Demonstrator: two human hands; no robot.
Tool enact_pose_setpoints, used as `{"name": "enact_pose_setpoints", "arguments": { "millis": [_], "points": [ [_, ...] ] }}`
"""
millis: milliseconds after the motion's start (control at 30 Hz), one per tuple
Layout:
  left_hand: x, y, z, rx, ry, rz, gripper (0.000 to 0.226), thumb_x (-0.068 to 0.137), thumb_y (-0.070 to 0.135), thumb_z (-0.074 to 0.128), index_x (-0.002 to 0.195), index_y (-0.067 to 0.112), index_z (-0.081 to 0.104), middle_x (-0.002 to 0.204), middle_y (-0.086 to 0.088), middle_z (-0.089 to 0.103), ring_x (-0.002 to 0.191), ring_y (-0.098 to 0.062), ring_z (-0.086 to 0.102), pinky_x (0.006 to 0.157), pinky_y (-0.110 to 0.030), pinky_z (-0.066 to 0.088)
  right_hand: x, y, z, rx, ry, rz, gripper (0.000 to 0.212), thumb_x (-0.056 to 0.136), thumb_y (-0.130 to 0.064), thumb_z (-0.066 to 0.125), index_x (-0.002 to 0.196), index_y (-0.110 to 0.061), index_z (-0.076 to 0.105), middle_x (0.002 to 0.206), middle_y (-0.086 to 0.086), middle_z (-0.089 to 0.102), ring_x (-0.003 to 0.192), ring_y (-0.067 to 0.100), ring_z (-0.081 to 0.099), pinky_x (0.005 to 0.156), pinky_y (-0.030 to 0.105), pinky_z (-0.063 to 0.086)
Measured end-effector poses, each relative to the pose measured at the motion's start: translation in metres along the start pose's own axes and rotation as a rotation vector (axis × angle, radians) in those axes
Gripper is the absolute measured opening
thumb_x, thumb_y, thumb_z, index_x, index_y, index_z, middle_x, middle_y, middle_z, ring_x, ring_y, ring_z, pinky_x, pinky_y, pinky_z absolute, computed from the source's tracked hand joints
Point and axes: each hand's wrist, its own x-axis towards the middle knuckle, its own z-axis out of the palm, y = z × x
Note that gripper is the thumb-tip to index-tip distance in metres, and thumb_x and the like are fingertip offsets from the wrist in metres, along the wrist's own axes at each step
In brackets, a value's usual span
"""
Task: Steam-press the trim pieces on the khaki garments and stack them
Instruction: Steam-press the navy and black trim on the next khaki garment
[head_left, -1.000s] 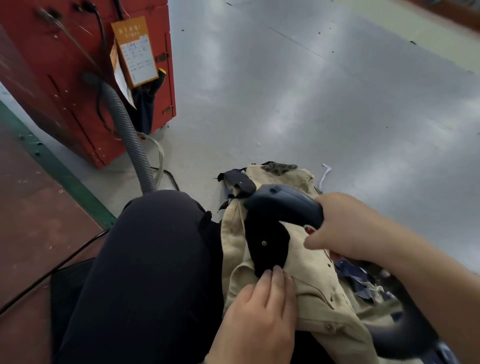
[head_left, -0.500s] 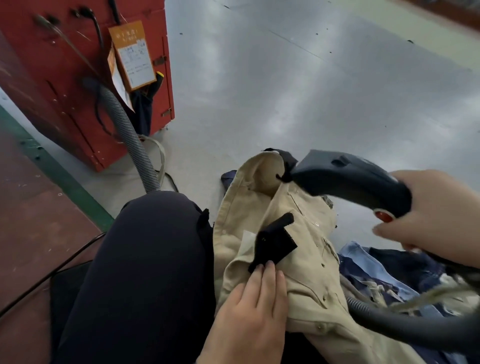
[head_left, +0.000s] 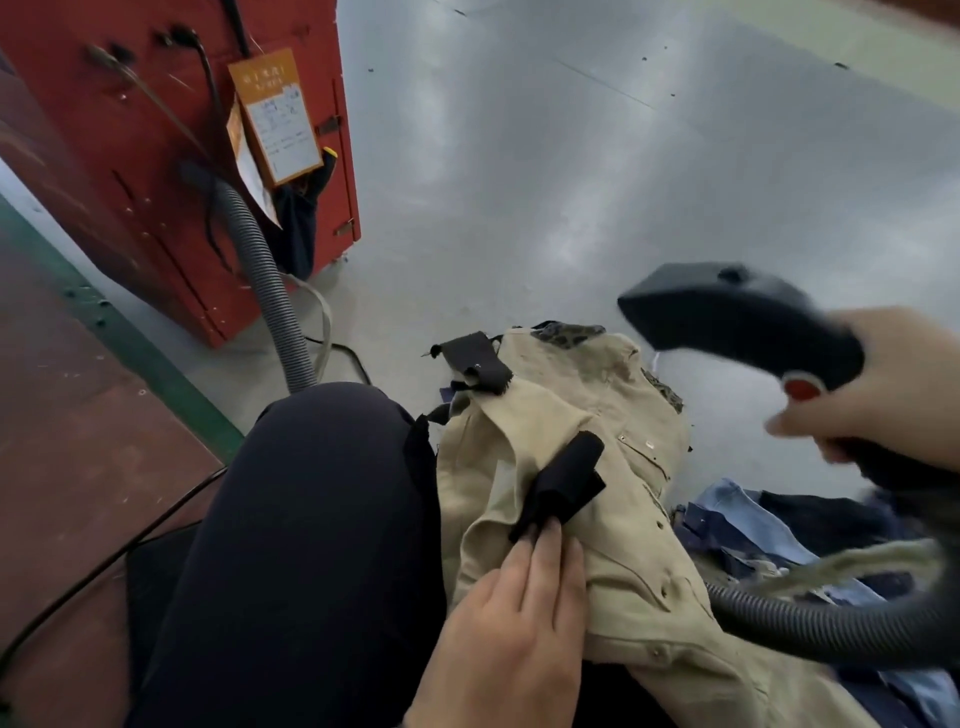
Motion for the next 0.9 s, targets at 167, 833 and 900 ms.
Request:
{"name": "enact_pose_setpoints", "arguments": {
  "millis": [167,833,900],
  "points": [
    [-0.001,-0.001,-0.001,-0.014,-0.016,-0.011,0.063,0.1,0.004,0.012,0.103,0.013,0.075,0.111,-0.012,0.069,0.098,-0.019,0.069,0.074,-0.025,0.057,-0.046,0.033,0.042,-0.175,-0.048,-0.141,0.031,0.044,-0.031,0.078,0.066,-0.041,0.06,0.058,-0.022,0.065,0.041,0.009,0.059,0.044,0.028,0.05],
    [0.015,-0.003,-0.009,-0.098,0.118,-0.099,0.042,0.078,0.009,0.046,0.112,0.004,0.07,0.082,-0.002,0.07,0.065,-0.015,0.066,0.048,-0.023,0.052,0.033,-0.011,0.046,0.045,0.114,0.003,0.02,0.077,-0.006,0.073,0.084,-0.017,0.058,0.044,0.004,0.063,0.032,0.014,0.06,0.034,0.022,0.043],
    [0.031,-0.01,-0.014,-0.105,0.088,-0.167,0.041,0.07,0.018,0.072,0.109,0.006,0.07,0.072,0.003,0.065,0.058,-0.011,0.062,0.044,-0.021,0.05,0.025,-0.002,0.036,0.052,0.14,0.008,0.023,0.074,-0.005,0.076,0.083,-0.018,0.058,0.045,0.0,0.065,0.033,0.014,0.061,0.033,0.023,0.044]
  ]
}}
